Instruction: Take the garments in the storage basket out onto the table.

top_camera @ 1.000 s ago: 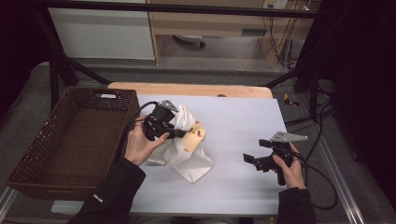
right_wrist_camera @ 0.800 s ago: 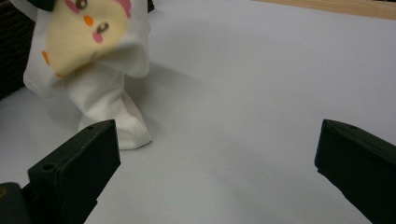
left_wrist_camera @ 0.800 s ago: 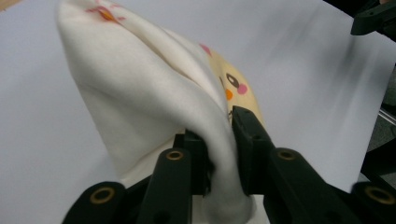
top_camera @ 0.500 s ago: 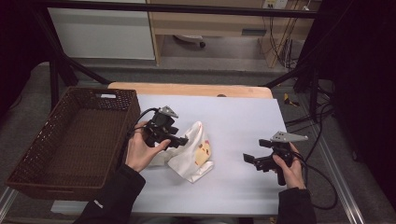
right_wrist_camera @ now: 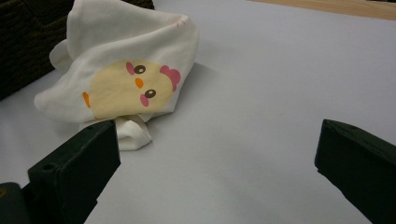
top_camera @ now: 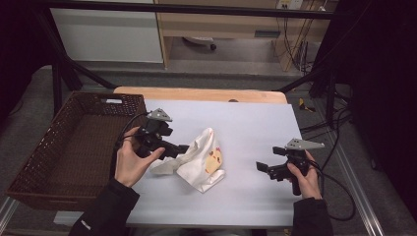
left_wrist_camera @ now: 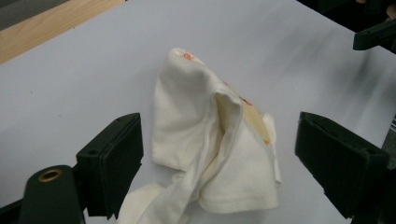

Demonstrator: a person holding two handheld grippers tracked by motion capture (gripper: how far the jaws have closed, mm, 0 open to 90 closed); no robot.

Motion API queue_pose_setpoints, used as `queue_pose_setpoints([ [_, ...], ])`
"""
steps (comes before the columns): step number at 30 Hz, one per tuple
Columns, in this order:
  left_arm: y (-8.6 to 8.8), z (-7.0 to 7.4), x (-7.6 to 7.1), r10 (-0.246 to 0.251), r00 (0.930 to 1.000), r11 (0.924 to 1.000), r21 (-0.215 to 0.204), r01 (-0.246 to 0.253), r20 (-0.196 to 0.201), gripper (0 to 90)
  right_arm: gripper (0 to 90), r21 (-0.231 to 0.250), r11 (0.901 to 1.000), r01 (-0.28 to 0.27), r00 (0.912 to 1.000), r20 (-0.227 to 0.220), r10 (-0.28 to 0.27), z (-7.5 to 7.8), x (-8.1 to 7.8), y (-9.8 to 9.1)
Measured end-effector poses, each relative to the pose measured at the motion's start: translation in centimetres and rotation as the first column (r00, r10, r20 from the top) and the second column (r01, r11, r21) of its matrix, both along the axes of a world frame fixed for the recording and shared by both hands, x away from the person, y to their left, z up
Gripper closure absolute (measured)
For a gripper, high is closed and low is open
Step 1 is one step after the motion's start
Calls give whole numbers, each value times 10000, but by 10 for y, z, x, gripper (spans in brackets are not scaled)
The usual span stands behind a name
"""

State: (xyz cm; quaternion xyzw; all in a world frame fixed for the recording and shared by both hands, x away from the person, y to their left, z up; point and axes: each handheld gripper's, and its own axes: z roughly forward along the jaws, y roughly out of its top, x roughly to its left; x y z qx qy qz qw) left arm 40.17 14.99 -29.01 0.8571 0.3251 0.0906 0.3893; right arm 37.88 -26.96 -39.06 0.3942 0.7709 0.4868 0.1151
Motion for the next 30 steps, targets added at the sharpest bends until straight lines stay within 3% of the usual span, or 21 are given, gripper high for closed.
queue_pose_setpoints([
  [17, 28, 18, -27, -2, 9990, 9997, -226, 12, 447, 119, 7, 36, 10000, 19, 10000, 44, -19, 1, 0, -1],
  [30, 73, -2, -31, 682, 9964, 9966, -496, -657, 504, 119, 7, 37, 10000, 13, 10000, 19, -13, 1, 0, 0],
])
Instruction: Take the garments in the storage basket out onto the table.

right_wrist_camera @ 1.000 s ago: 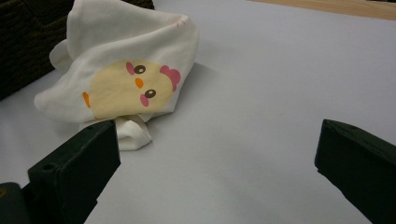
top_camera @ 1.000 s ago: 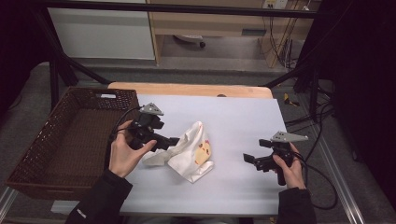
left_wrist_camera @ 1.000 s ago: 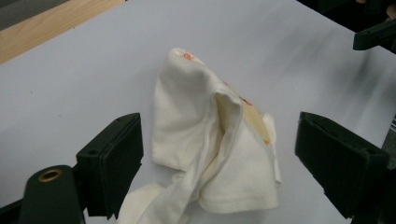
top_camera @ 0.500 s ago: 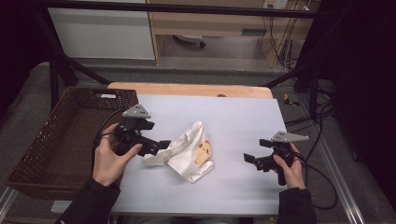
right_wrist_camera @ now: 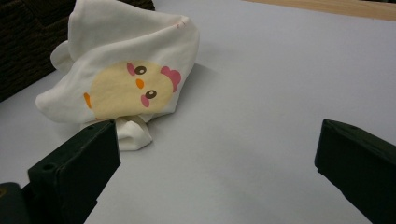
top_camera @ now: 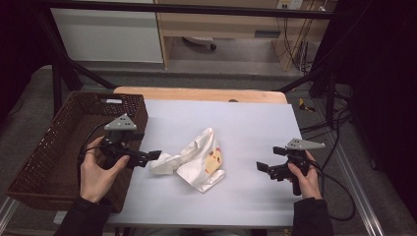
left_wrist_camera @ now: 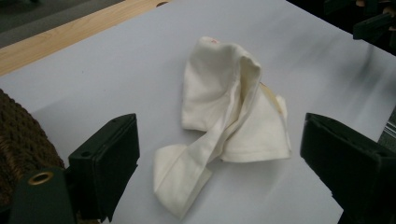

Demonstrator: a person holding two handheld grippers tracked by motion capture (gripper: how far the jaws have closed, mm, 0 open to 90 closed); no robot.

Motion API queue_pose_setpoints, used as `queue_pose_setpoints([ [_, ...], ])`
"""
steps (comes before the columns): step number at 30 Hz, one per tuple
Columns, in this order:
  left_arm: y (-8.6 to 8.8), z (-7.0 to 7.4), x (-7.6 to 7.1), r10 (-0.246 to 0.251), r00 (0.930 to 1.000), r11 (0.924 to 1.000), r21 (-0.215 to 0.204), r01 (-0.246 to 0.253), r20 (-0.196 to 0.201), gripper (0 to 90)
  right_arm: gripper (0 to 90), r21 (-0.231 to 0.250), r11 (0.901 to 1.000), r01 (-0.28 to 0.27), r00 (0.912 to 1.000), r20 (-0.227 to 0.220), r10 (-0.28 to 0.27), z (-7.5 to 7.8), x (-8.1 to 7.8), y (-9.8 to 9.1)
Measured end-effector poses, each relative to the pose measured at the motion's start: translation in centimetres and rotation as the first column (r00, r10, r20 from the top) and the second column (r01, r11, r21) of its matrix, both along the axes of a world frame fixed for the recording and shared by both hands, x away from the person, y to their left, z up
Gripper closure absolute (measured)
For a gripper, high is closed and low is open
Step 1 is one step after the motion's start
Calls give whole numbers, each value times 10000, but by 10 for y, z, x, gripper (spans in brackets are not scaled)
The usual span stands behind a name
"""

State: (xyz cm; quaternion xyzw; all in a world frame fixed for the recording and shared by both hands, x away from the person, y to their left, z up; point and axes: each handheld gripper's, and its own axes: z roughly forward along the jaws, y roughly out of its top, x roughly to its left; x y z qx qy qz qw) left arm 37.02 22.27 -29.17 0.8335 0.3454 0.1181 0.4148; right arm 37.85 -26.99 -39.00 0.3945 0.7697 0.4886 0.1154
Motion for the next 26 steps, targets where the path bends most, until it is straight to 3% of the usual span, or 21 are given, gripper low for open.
queue_pose_setpoints([
  [13, 36, -24, 1, 429, 9990, 9991, -64, -429, -98, 120, 7, -76, 10000, -41, 10000, -71, 41, -1, 0, 1],
  [26, 58, -39, 2, 766, 9967, 9971, -8, -767, -286, 120, 7, -58, 10000, -42, 9999, -97, 41, -1, 0, 1],
])
